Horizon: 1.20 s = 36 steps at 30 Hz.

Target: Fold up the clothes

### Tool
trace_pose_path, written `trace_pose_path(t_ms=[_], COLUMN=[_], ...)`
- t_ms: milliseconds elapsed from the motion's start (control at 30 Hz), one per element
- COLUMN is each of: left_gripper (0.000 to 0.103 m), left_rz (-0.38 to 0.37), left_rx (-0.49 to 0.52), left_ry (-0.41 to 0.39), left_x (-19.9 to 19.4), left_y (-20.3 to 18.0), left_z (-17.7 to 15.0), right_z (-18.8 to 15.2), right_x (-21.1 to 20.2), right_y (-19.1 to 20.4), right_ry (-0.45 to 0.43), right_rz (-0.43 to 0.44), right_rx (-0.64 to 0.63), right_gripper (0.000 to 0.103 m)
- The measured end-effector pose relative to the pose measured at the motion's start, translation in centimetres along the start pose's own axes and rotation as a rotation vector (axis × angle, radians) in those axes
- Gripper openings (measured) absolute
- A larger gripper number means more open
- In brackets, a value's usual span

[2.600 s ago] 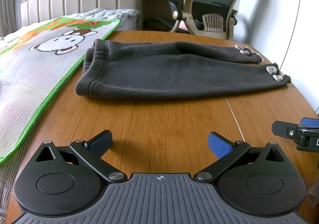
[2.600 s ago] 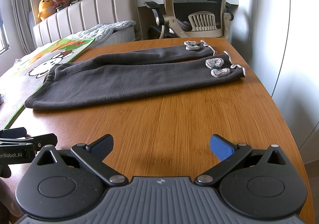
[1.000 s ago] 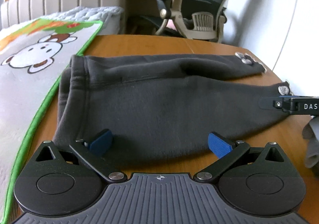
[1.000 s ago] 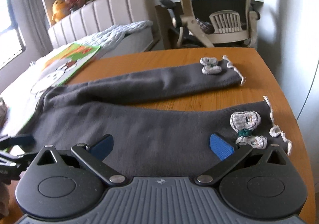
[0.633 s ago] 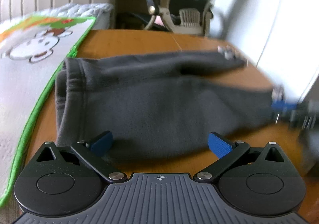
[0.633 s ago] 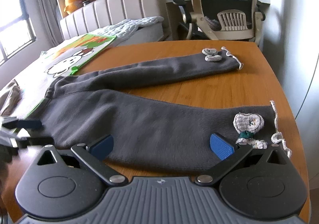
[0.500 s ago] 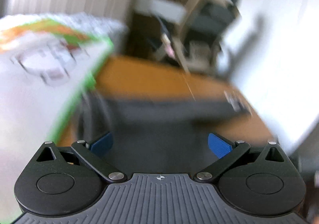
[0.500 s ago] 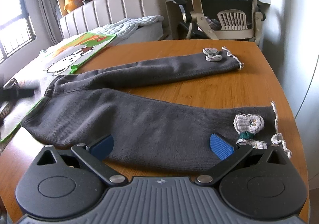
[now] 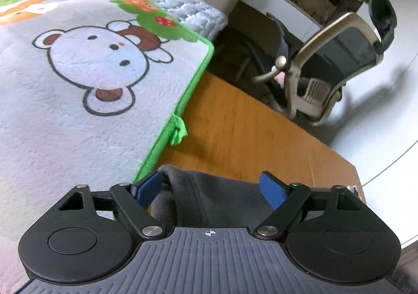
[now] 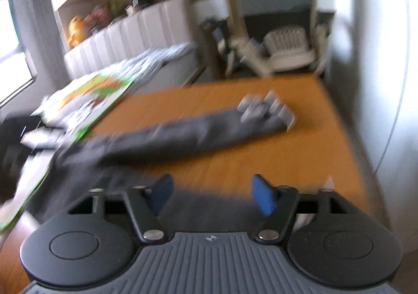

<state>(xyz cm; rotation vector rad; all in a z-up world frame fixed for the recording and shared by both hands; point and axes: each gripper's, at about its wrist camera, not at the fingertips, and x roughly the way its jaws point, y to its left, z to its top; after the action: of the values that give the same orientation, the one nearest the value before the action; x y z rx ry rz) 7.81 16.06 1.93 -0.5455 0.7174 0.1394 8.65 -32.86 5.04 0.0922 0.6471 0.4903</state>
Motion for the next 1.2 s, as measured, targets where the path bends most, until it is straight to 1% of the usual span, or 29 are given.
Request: trace_pose_path(t_ms=[33, 100, 133, 200, 267, 400, 467, 500, 533, 600, 633, 667, 700, 733, 767, 800, 867, 933, 1067, 1200], left_gripper=[0.093, 0.093, 0.093, 0.093, 0.092, 0.086, 0.082, 0.082, 0.082, 0.082, 0.082, 0.077, 0.071, 0.050, 0.042, 0.042, 0.040, 0.039, 0.037, 0.037], left_rz=[0.007, 0.029, 0.041, 0.059, 0.057, 0.040, 0.030, 0.028, 0.027, 0.035, 0.043, 0.048, 0.052, 0.054, 0.048, 0.040, 0.033, 0.017, -0.054, -0.116], left_rx=[0.008, 0.015, 0.016, 0.019, 0.025, 0.035, 0.023, 0.022, 0.025, 0.059, 0.083, 0.101, 0.115, 0.121, 0.117, 0.109, 0.112, 0.122, 0.150, 0.199], left_ry=[0.001, 0.002, 0.002, -0.006, -0.009, -0.003, 0.010, 0.009, 0.005, -0.006, -0.011, -0.015, -0.017, -0.016, -0.013, -0.009, -0.015, -0.042, -0.115, -0.175], left_x=[0.3, 0.6, 0.8, 0.9, 1.1, 1.7, 2.1, 2.3, 2.4, 2.7, 2.7, 2.8, 2.9, 3.0, 3.0, 3.1, 2.7, 1.5, -2.9, -7.6], left_y=[-0.1, -0.1, 0.0, 0.2, 0.2, -0.1, 0.1, 0.2, 0.2, -0.1, -0.3, -0.6, -0.8, -0.9, -0.9, -0.8, -0.9, -1.0, -1.8, -2.6], left_z=[0.0, 0.0, 0.0, -0.1, -0.3, -0.4, -0.3, -0.4, -0.5, -0.8, -1.0, -1.1, -1.2, -1.2, -1.2, -1.2, -1.2, -1.0, -1.1, -2.6], right_z=[1.2, 3.1, 4.1, 5.8, 6.9, 7.8, 7.9, 7.9, 7.9, 7.8, 7.7, 7.7, 7.6, 7.6, 7.5, 7.5, 7.7, 8.1, 8.7, 7.8], right_x=[0.4, 1.8, 2.7, 4.5, 6.8, 11.1, 12.6, 13.3, 14.0, 14.4, 14.6, 14.7, 14.8, 14.7, 14.5, 14.2, 13.2, 11.5, 6.8, 1.3], right_y=[-0.6, -1.7, -2.2, -3.3, -4.4, -6.1, -6.6, -6.9, -7.2, -7.2, -7.1, -6.9, -6.6, -6.2, -5.8, -5.4, -4.9, -4.6, -4.1, -3.8], right_ry=[-0.016, -0.030, -0.034, -0.038, -0.026, 0.005, 0.018, 0.031, 0.049, 0.041, 0.041, 0.043, 0.048, 0.048, 0.042, 0.034, 0.011, -0.024, -0.106, -0.166], right_rz=[-0.016, -0.049, -0.067, -0.099, -0.120, -0.156, -0.154, -0.138, -0.112, -0.073, -0.069, -0.067, -0.068, -0.072, -0.082, -0.089, -0.088, -0.072, -0.015, 0.029], right_rx=[0.008, 0.023, 0.030, 0.047, 0.080, 0.122, 0.146, 0.166, 0.186, 0.185, 0.176, 0.164, 0.149, 0.132, 0.113, 0.100, 0.090, 0.095, 0.082, 0.058], right_gripper=[0.049, 0.042, 0.041, 0.041, 0.041, 0.041, 0.041, 0.042, 0.051, 0.063, 0.062, 0.057, 0.036, 0.022, 0.018, 0.011, 0.007, 0.006, 0.006, 0.006])
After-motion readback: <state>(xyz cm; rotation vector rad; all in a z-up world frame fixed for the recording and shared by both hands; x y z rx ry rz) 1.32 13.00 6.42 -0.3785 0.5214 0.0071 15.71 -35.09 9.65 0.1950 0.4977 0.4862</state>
